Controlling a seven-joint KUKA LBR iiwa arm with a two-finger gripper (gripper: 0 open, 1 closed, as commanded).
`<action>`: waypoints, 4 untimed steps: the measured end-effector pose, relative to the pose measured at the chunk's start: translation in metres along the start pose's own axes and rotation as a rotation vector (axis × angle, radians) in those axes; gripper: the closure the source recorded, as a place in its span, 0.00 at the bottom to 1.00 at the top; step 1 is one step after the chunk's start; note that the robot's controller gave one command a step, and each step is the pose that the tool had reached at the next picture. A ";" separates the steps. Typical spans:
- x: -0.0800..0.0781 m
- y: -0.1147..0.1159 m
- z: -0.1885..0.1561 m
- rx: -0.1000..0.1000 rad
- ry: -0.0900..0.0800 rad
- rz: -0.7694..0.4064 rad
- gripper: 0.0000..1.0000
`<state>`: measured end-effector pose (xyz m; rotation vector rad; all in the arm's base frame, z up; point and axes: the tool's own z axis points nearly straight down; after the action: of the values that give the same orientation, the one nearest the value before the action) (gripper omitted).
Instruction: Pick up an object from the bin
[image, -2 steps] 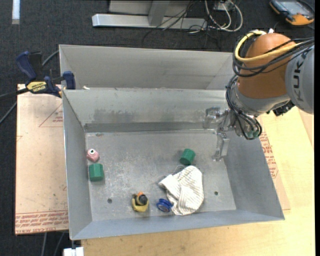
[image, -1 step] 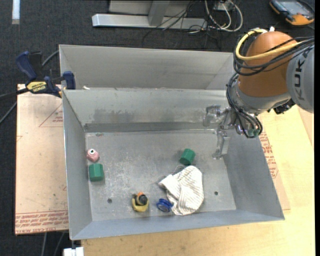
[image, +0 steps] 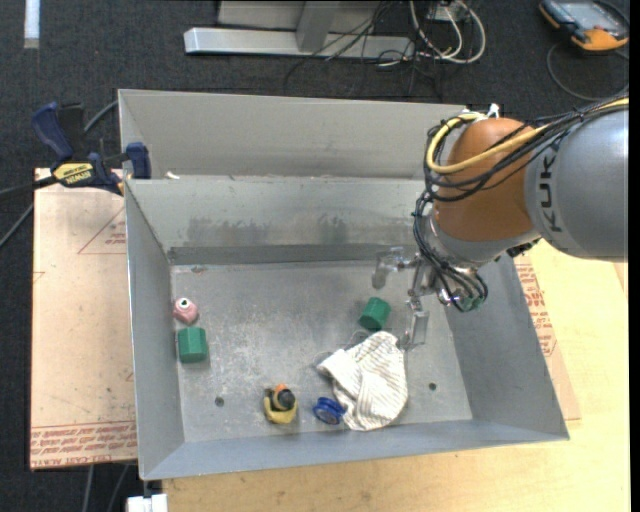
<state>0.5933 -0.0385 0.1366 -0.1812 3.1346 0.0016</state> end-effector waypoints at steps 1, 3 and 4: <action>0.015 0.013 0.060 0.000 -0.001 -0.264 0.00; 0.012 -0.021 0.056 -0.001 -0.003 -0.329 1.00; 0.010 0.003 -0.014 0.001 -0.012 -0.420 1.00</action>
Offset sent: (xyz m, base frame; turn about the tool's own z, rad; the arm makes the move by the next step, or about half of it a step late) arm -0.0099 -0.0224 -0.0567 -0.3325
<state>0.5825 -0.0364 0.1508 -0.8278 3.0158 0.0009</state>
